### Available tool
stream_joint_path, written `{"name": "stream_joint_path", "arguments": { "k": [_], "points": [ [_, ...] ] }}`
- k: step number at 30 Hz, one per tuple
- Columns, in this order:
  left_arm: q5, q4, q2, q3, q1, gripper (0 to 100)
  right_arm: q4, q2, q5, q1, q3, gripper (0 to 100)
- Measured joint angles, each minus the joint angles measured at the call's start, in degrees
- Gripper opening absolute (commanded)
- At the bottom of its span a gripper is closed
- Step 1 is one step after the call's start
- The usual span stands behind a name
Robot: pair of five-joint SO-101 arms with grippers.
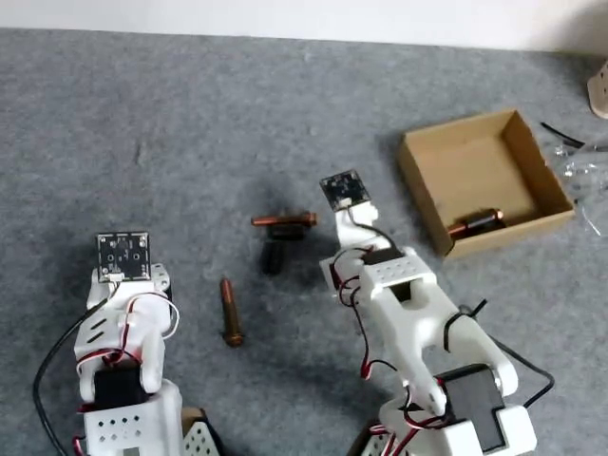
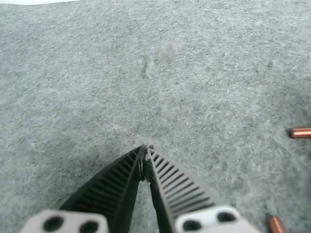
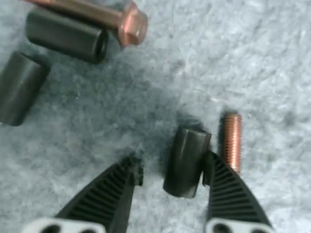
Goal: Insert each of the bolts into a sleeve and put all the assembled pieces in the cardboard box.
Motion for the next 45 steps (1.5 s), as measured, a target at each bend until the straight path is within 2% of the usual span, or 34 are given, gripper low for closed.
{"name": "stream_joint_path", "arguments": {
  "k": [3, 12, 16, 25, 34, 41, 45],
  "points": [
    [0.00, 0.00, 0.00, 0.00, 0.00, 1, 0.00, 0.18, 0.00, 0.44, -0.09, 0.0],
    [0.00, 0.00, 0.00, 0.00, 0.00, 1, -0.26, 0.53, 0.00, 1.49, -0.26, 0.5],
    [0.00, 0.00, 0.00, 0.00, 0.00, 1, 0.35, -3.87, 0.00, 3.25, 0.62, 0.5],
    [0.00, 0.00, 0.00, 0.00, 0.00, 1, -3.25, -33.05, 0.00, 5.01, 20.84, 0.5],
    [0.00, 0.00, 0.00, 0.00, 0.00, 1, -3.08, -69.10, 0.00, 13.01, 39.12, 0.4],
    [0.00, 0.00, 0.00, 0.00, 0.00, 1, 10.11, -91.52, 0.00, 18.29, 42.64, 0.4],
    [0.00, 0.00, 0.00, 0.00, 0.00, 1, 15.03, -94.33, -2.73, 23.21, 42.55, 0.4]
  ]
}}
